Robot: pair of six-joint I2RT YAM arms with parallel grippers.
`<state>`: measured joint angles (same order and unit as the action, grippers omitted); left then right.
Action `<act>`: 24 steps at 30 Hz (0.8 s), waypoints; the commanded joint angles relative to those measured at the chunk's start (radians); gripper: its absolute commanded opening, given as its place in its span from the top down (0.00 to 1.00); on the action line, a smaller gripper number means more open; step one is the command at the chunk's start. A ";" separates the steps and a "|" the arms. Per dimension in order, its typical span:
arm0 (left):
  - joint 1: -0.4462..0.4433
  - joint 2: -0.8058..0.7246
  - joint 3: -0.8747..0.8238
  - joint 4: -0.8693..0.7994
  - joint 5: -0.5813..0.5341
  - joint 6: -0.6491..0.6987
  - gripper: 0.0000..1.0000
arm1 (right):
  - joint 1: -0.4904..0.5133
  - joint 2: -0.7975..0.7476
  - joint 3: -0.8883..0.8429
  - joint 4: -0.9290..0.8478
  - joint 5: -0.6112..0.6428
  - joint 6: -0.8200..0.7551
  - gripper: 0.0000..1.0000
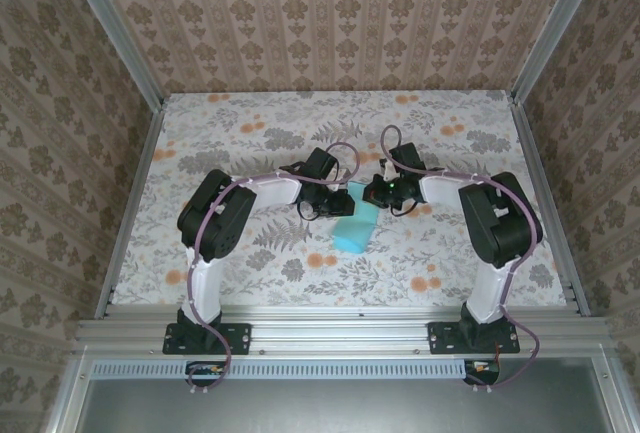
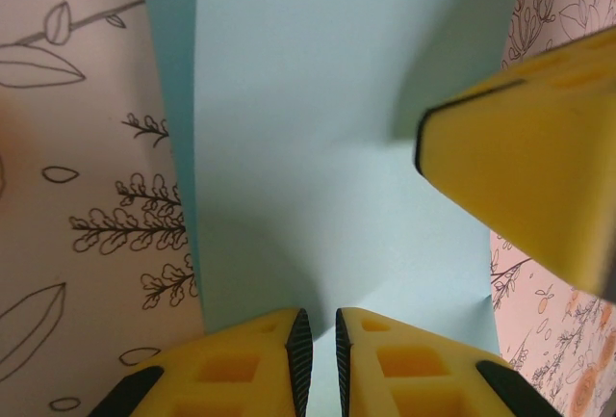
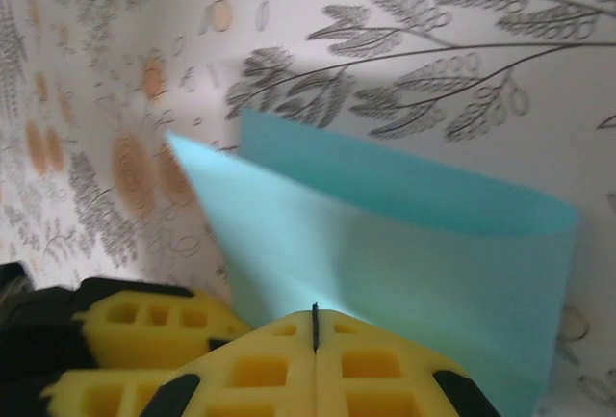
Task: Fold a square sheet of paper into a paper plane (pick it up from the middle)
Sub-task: Fold the square sheet of paper in half at the center of the table.
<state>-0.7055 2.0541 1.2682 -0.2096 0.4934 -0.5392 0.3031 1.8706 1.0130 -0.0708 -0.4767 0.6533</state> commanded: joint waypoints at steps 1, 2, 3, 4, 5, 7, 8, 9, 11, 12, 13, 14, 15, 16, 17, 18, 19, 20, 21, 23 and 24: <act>0.004 0.121 -0.076 -0.137 -0.147 0.051 0.80 | -0.026 0.036 0.013 0.000 0.017 -0.015 0.94; 0.003 0.120 -0.078 -0.137 -0.152 0.051 0.80 | -0.035 0.037 0.003 0.014 0.017 -0.010 0.95; 0.003 0.118 -0.080 -0.137 -0.160 0.050 0.80 | -0.042 0.037 -0.004 0.021 0.022 -0.009 0.95; 0.003 0.115 -0.083 -0.136 -0.164 0.052 0.80 | -0.051 0.037 -0.008 0.021 0.028 -0.013 0.95; 0.004 0.115 -0.087 -0.135 -0.166 0.052 0.80 | -0.056 0.038 -0.010 0.018 0.034 -0.019 0.95; 0.004 0.118 -0.088 -0.135 -0.167 0.054 0.80 | -0.073 0.044 -0.017 0.021 0.044 -0.024 0.95; 0.005 0.120 -0.090 -0.137 -0.167 0.056 0.80 | -0.080 0.047 -0.020 0.023 0.046 -0.024 0.95; 0.005 0.121 -0.091 -0.136 -0.167 0.056 0.80 | -0.086 0.050 -0.026 0.027 0.053 -0.021 0.95; 0.006 0.121 -0.094 -0.137 -0.170 0.059 0.80 | -0.097 0.047 -0.036 0.029 0.073 -0.023 0.95; 0.008 0.120 -0.097 -0.137 -0.169 0.058 0.80 | -0.103 0.048 -0.039 0.031 0.080 -0.024 0.95; 0.008 0.120 -0.101 -0.134 -0.171 0.059 0.80 | -0.114 0.050 -0.043 0.032 0.086 -0.029 0.95; 0.008 0.118 -0.104 -0.132 -0.171 0.059 0.80 | -0.122 0.051 -0.046 0.031 0.091 -0.033 0.95; 0.010 0.118 -0.106 -0.133 -0.171 0.059 0.80 | -0.131 0.051 -0.051 0.035 0.093 -0.033 0.95; 0.011 0.118 -0.108 -0.134 -0.169 0.061 0.80 | -0.142 0.049 -0.058 0.041 0.095 -0.034 0.95; 0.012 0.118 -0.110 -0.134 -0.169 0.060 0.80 | -0.151 0.046 -0.060 0.043 0.100 -0.033 0.95; 0.011 0.118 -0.111 -0.133 -0.167 0.061 0.80 | -0.161 0.042 -0.061 0.046 0.108 -0.035 0.95; 0.013 0.117 -0.113 -0.134 -0.167 0.062 0.80 | -0.168 0.041 -0.061 0.049 0.108 -0.039 0.95; 0.014 0.115 -0.113 -0.134 -0.166 0.062 0.80 | -0.176 0.041 -0.058 0.050 0.103 -0.041 0.95; 0.012 0.115 -0.114 -0.135 -0.166 0.061 0.80 | -0.181 0.042 -0.053 0.049 0.097 -0.046 0.95; 0.014 0.113 -0.114 -0.136 -0.165 0.062 0.80 | -0.184 0.044 -0.039 0.041 0.081 -0.056 0.95; 0.015 0.113 -0.111 -0.137 -0.164 0.062 0.80 | -0.183 0.042 -0.037 0.042 0.071 -0.059 0.95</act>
<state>-0.7029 2.0464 1.2430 -0.1825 0.4931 -0.5255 0.1547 1.8973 0.9787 -0.0021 -0.5007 0.6304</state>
